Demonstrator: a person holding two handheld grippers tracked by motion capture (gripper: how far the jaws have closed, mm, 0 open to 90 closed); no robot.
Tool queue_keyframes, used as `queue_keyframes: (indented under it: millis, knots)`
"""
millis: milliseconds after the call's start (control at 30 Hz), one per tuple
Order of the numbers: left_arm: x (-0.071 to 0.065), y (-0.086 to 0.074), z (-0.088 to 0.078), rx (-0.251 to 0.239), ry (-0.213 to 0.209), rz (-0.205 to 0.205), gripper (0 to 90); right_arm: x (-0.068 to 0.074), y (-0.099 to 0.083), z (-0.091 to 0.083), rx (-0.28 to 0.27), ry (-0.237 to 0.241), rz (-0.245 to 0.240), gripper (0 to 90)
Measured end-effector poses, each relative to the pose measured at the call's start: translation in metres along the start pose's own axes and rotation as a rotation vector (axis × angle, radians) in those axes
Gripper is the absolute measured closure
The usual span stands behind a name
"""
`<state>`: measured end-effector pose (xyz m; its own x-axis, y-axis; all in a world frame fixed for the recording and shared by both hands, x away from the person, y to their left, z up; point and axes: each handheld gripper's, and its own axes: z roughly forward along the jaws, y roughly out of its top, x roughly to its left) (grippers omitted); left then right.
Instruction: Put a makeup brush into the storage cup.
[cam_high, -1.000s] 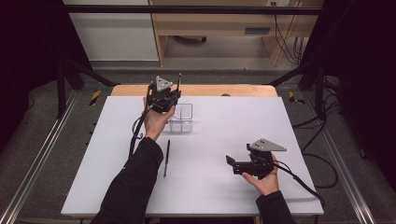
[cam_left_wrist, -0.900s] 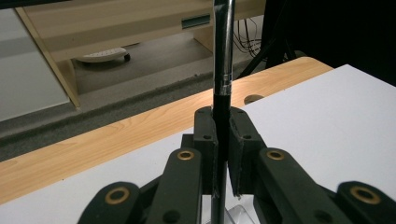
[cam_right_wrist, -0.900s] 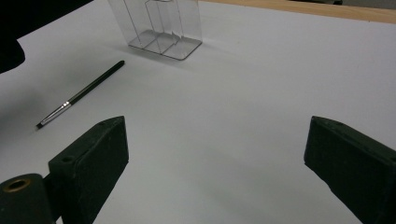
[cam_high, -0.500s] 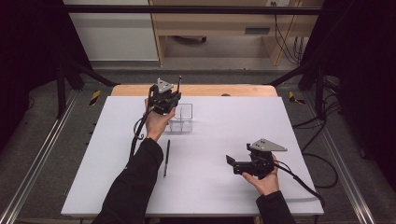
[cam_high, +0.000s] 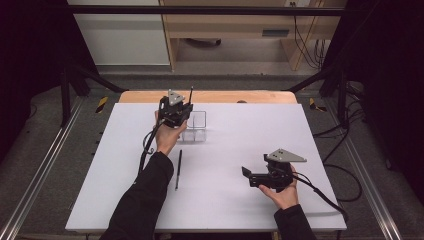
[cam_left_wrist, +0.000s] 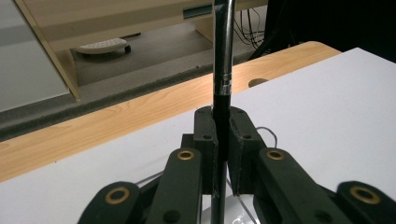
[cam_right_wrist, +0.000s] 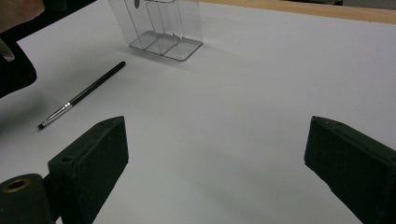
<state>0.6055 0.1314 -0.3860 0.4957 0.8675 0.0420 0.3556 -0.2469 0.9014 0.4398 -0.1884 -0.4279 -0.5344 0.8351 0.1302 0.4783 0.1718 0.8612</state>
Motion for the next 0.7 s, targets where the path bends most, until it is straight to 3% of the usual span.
queue_keyframes:
  millis: [400, 700]
  knots:
    - [-0.002, -0.015, 0.001, 0.008, -0.010, -0.004, 82.7, 0.000, 0.000, 0.001, 0.001, -0.002, 0.003, 6.7]
    - [-0.003, -0.025, 0.002, 0.043, -0.020, 0.008, 82.4, 0.001, -0.001, 0.001, 0.000, -0.002, 0.002, 6.7]
